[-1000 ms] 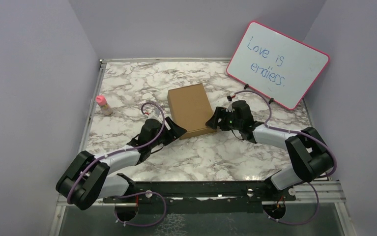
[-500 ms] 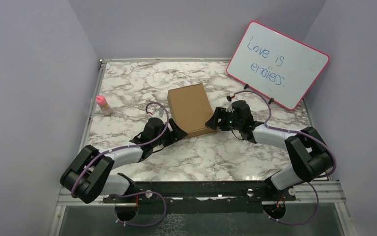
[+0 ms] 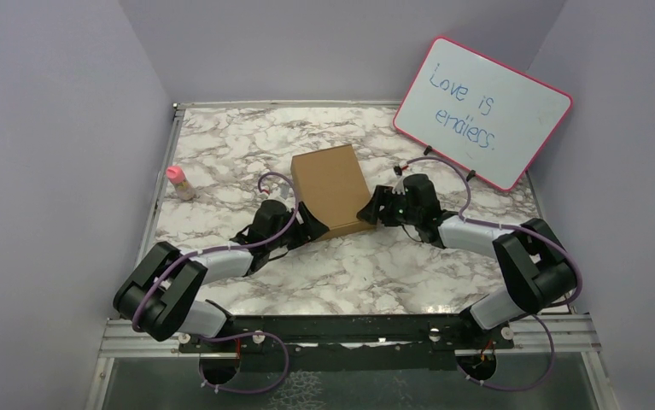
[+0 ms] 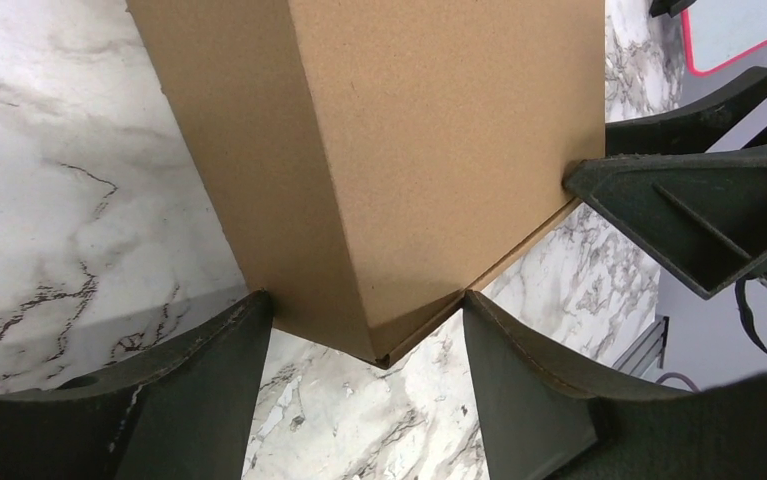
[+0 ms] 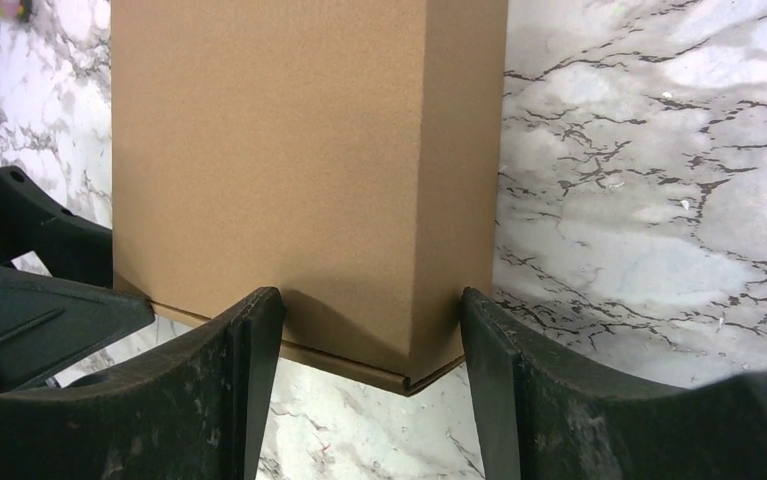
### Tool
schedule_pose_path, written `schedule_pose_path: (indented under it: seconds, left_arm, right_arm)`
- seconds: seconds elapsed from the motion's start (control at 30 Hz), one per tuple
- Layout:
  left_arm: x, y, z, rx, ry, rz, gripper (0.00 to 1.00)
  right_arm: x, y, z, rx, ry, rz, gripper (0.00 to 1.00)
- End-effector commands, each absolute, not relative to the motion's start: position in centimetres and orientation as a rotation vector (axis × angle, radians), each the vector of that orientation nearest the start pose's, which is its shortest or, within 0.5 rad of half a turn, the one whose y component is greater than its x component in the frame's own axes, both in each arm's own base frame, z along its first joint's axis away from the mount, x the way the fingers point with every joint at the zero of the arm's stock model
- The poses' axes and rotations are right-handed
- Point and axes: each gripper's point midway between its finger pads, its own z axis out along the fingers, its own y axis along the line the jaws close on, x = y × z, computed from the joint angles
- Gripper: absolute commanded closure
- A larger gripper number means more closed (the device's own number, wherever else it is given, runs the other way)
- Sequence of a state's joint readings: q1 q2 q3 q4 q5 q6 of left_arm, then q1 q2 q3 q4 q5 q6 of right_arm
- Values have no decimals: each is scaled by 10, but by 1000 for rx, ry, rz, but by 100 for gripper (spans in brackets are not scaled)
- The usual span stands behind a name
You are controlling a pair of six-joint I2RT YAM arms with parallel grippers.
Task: Fold the paper box
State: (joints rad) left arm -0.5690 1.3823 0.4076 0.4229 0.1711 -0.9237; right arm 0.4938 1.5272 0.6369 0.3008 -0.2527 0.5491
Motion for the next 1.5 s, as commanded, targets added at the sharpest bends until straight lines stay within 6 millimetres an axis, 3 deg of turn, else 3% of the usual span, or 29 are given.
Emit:
schedule_pose_path:
  seconds: [0.0, 0.23, 0.6, 0.77, 0.9, 1.27, 1.37, 1.47]
  left_arm:
    - [257, -261, 68, -294, 2279, -1142, 31]
    - [257, -279, 100, -376, 2198, -1295, 32]
    - [284, -281, 142, -600, 2006, -1374, 32]
    - [285, -304, 166, -531, 1962, -1429, 32]
    - [282, -321, 197, -390, 1895, -1455, 32]
    - [288, -309, 272, -252, 1620, -1424, 33]
    - [294, -303, 269, -283, 1611, -1384, 33]
    - [286, -326, 247, -253, 1706, -1482, 34]
  right_arm:
    - [296, 252, 52, -135, 2315, 932, 35]
    - [278, 259, 39, -96, 2348, 992, 40]
    - [250, 278, 40, -76, 2333, 1017, 43]
    - [245, 289, 40, -110, 2334, 1047, 43]
    - [246, 298, 46, -162, 2332, 1088, 43]
    - [258, 301, 68, -196, 2291, 1047, 42]
    - [260, 306, 71, -252, 2298, 1050, 42]
    - [259, 314, 76, -289, 2280, 1102, 42]
